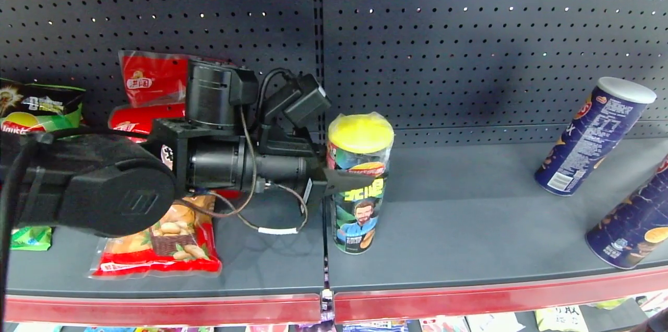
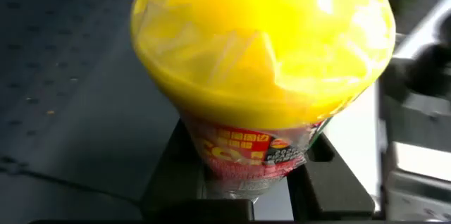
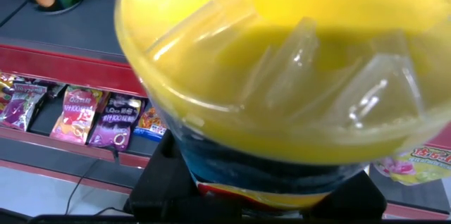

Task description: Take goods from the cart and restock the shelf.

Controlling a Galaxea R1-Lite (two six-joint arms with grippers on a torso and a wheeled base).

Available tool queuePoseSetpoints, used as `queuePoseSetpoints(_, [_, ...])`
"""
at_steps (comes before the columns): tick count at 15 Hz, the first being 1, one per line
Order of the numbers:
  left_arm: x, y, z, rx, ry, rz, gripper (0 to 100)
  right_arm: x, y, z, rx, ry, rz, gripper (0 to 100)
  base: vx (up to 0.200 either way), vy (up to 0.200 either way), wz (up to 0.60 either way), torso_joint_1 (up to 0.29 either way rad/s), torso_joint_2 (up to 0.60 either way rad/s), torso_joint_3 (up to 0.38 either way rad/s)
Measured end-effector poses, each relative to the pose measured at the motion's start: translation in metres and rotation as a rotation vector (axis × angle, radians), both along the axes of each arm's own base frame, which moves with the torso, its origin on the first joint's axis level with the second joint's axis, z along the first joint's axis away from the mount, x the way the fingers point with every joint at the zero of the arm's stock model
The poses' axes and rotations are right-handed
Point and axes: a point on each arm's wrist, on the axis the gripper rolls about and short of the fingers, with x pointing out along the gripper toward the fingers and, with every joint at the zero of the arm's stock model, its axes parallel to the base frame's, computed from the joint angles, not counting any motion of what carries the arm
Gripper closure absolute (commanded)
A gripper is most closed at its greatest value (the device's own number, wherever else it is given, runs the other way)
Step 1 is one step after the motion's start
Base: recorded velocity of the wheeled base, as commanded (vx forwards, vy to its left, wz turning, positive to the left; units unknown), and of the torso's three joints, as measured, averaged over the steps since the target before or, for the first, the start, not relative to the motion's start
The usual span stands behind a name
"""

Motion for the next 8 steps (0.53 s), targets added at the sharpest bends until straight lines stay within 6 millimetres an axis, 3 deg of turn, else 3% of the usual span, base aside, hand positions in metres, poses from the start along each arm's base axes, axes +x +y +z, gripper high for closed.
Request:
queuePoseSetpoints(3, [-0.019, -0.002, -0.002, 0.003, 0.004, -0.04, 100, 0.0, 0.0, 0.001, 0.001, -0.006, 0.001, 100, 0.0, 0.0, 0.0, 0.0, 0.0, 0.0])
queuePoseSetpoints(8, [-0.027, -0.013, -0.003, -0.007, -0.005, -0.075, 100, 0.0, 0.0, 0.002, 0.001, -0.005, 0.001, 100, 0.0, 0.0, 0.0, 0.0, 0.0, 0.0])
